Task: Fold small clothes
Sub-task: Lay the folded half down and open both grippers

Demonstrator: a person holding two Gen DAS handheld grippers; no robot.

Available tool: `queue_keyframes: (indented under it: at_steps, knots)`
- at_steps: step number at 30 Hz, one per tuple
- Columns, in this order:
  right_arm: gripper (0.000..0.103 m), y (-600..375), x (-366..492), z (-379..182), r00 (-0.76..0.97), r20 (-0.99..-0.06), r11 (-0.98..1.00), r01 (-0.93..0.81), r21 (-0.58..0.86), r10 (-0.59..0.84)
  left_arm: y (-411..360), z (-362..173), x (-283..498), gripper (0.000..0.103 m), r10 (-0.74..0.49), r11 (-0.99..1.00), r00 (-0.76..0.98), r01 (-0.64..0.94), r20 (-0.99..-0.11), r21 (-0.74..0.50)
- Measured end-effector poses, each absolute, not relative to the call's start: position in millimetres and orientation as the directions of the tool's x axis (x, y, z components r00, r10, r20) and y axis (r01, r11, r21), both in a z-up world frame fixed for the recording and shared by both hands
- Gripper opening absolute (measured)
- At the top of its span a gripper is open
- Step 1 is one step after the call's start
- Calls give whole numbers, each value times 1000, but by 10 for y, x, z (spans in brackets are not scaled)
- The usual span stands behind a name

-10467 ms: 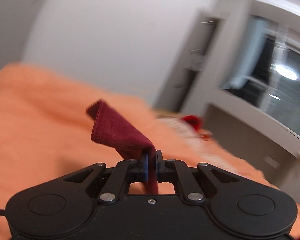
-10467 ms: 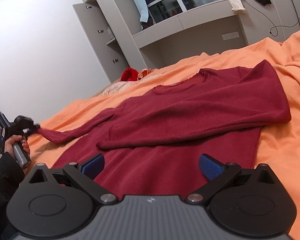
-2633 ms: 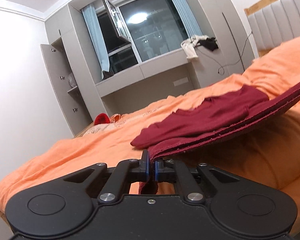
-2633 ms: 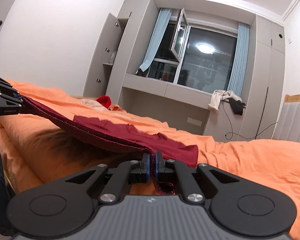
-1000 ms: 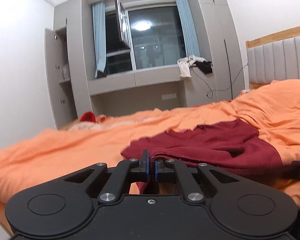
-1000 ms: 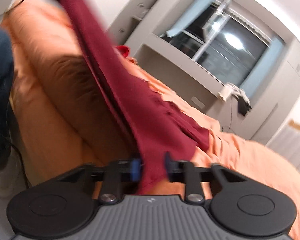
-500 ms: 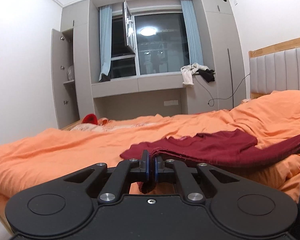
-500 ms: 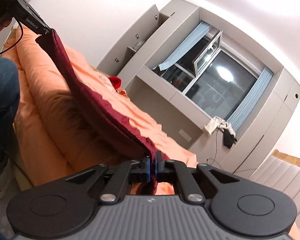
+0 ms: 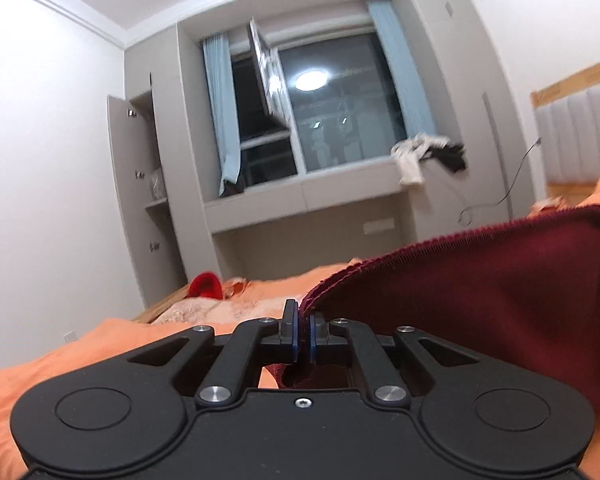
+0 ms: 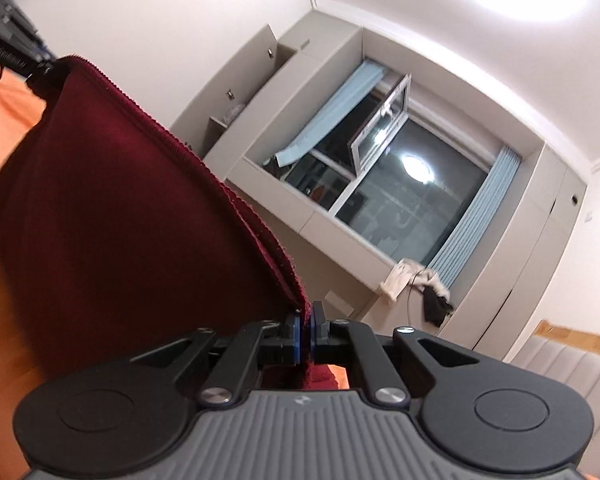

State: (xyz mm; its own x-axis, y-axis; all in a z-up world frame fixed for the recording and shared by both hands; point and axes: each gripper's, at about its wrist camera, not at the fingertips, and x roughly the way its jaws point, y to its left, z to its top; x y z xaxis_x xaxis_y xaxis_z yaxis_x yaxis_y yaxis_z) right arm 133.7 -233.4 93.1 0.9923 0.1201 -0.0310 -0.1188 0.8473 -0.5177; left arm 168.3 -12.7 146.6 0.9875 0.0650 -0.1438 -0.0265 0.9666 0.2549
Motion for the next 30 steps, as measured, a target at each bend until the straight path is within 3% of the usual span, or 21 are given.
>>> queue_keyframes:
  at_steps: [11,22,24,28,30]
  knots:
    - [5,-2363,2916,469,966,-235,843,-217,-492,111,-85,837,3475,5,126,968,904,-22,-409,248]
    - [7,-2340,3508,28,935,-346,837,-251,-486,80,-111,352,4150,7,172,949,825,8,-539,314]
    - [14,-2341,3532,-40,926,-370,841,-255,-477,71,-102,278,4197,13,179,948,803,13,-568,317]
    - [42,-2376,3527,-97,916,-397,850,-245,-467,47,-55,290,4176,23,169,954,797,15,-580,298]
    - [53,-2444,3590,-52,914,-403,862,-234,-449,39,19,343,4160,55,151,965,799,8,-582,261]
